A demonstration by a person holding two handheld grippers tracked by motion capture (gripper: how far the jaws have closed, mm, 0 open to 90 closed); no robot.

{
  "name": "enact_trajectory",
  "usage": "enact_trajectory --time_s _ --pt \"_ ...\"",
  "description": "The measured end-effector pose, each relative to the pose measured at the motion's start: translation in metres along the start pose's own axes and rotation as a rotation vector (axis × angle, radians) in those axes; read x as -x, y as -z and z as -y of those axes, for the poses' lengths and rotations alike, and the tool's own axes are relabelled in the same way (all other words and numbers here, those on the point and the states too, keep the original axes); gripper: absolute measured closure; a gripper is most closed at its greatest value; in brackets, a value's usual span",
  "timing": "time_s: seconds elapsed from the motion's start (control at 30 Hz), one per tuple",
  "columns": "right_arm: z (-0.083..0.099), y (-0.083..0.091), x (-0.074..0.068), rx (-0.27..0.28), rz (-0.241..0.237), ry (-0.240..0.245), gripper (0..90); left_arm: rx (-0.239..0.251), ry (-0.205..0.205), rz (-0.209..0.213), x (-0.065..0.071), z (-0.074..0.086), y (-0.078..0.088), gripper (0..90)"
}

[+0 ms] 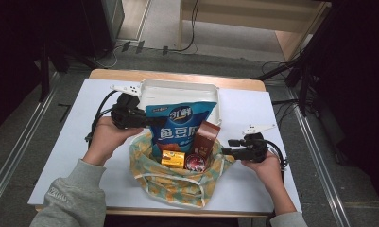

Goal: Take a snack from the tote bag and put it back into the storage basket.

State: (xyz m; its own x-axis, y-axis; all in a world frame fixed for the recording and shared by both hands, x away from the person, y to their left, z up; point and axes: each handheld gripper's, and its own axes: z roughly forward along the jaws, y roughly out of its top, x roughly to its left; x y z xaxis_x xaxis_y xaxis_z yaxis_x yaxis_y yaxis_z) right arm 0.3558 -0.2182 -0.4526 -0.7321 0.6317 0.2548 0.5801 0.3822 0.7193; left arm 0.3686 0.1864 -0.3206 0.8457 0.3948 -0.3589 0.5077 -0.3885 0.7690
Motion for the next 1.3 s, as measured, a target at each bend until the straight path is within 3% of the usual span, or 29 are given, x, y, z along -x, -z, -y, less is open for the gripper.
enact_trajectory --time_s 0.27,0.57,0.83,1.13,1.3 --pt "0.000 0.001 0.000 0.003 0.000 0.002 48.1 0.018 -0.008 0.000 0.008 -0.020 -0.004 89.5" --pt "0.000 0.000 0.000 0.001 -0.001 0.002 48.1 0.072 -0.003 0.041 0.014 -0.038 0.003 89.6" --pt "0.000 0.000 -0.001 0.001 -0.003 0.003 48.0 0.077 -0.038 0.017 0.024 -0.056 0.009 89.7" --pt "0.000 -0.001 -0.001 -0.001 -0.004 0.004 47.8 0.095 -0.063 0.030 0.033 -0.079 0.021 89.8" --pt "0.000 -0.001 -0.002 0.001 -0.006 0.007 47.7 0.090 -0.093 0.005 0.040 -0.091 0.029 89.7"
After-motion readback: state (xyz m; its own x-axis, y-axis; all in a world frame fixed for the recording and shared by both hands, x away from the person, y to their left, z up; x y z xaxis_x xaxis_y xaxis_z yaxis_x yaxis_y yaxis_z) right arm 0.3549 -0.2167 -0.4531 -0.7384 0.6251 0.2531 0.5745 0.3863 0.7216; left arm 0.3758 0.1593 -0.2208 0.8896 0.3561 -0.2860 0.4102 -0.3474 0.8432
